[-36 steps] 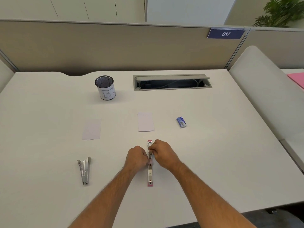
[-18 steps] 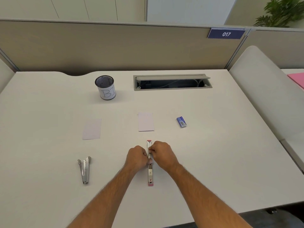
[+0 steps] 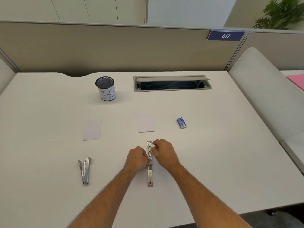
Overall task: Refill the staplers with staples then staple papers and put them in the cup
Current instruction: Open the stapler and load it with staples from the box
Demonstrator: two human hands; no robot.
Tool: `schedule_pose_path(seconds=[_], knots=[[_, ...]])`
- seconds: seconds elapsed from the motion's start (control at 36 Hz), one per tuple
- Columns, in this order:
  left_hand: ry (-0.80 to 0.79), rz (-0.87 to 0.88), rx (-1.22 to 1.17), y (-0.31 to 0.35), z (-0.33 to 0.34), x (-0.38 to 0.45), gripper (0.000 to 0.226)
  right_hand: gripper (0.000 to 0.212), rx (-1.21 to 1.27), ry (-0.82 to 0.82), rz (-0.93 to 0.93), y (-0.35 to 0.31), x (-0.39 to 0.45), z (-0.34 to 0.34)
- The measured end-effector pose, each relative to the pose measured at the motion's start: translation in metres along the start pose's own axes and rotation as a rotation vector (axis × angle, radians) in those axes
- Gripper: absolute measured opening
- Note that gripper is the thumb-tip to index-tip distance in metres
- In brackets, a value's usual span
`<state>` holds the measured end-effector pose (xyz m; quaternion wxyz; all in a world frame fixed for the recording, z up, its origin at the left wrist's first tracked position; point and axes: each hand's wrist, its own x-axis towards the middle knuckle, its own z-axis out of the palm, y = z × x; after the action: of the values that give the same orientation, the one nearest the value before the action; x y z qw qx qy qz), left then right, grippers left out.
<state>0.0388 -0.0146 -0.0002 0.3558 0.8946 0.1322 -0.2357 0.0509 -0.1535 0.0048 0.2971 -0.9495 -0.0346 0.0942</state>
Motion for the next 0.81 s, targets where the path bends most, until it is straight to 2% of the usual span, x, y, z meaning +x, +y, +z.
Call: schedule_pose_path(seconds=[0.08, 0.14, 0.39, 0.5, 0.67, 0.81], knots=[[-0.012, -0.005, -0.032, -0.001, 0.000, 0.000, 0.022, 0.042, 0.090, -0.025, 0.091, -0.003, 0.004, -0.001], [-0.016, -0.010, -0.055, -0.002, 0.001, 0.001, 0.026, 0.047, 0.091, -0.055, 0.136, -0.005, 0.007, 0.001], [-0.010, 0.026, -0.017, -0.001, 0.000, 0.000, 0.024, 0.032, -0.056, -0.082, 0.196, -0.018, 0.015, 0.010], [-0.021, 0.030, -0.014, 0.001, 0.002, -0.001, 0.029, 0.018, -0.057, -0.039, 0.228, -0.022, 0.017, 0.010], [-0.027, 0.013, -0.026, 0.001, 0.003, -0.002, 0.019, 0.034, 0.076, 0.008, 0.300, -0.022, 0.014, 0.012], [-0.019, -0.004, -0.090, -0.001, 0.004, -0.003, 0.019, 0.023, 0.270, 0.064, 0.366, -0.018, 0.015, 0.008]])
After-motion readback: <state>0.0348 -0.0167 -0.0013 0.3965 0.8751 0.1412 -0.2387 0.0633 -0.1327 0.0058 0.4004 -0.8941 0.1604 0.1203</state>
